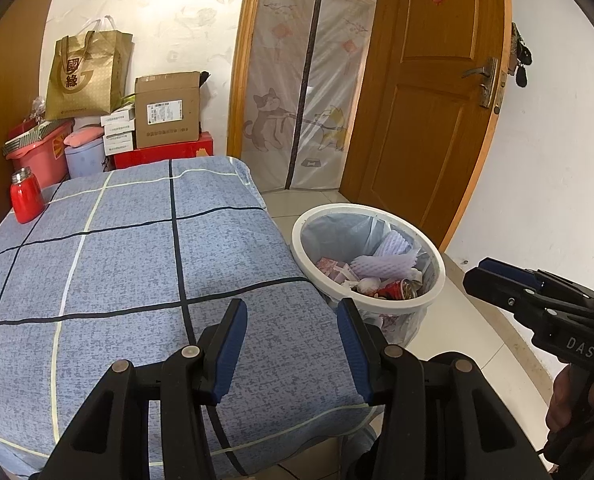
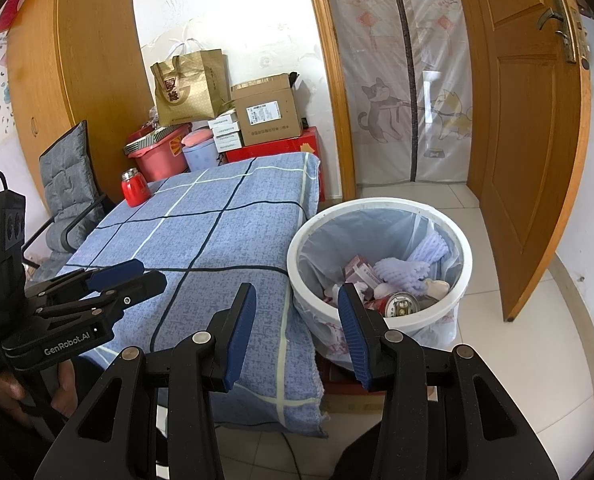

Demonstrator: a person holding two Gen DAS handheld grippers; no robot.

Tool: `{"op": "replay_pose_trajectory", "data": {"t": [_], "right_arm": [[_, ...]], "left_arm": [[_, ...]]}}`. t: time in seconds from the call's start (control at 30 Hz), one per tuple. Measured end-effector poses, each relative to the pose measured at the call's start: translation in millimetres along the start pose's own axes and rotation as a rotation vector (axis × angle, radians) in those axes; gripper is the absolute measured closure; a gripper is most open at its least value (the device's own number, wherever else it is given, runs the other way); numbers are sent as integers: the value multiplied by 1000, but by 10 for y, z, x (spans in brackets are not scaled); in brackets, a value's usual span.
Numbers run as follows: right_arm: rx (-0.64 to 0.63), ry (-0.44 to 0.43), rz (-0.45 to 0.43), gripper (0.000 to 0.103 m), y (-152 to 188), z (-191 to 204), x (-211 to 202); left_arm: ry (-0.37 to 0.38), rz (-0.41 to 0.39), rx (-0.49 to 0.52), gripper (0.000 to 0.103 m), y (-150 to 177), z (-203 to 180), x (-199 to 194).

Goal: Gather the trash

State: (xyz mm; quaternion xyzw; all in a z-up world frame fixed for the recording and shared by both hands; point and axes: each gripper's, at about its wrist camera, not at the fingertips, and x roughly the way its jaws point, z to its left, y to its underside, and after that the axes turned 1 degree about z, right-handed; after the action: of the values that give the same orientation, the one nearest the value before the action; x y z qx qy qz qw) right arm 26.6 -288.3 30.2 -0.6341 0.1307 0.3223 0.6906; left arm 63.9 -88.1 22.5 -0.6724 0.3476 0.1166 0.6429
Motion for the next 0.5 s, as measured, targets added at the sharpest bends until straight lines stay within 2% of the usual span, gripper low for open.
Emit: {"op": "replay_pose_trajectory", "data": {"t": [0.5], "right_arm": [[1, -2, 8, 59, 48, 14, 56]], "left_arm": [[-5, 8, 4, 56, -6, -3, 31]]}}
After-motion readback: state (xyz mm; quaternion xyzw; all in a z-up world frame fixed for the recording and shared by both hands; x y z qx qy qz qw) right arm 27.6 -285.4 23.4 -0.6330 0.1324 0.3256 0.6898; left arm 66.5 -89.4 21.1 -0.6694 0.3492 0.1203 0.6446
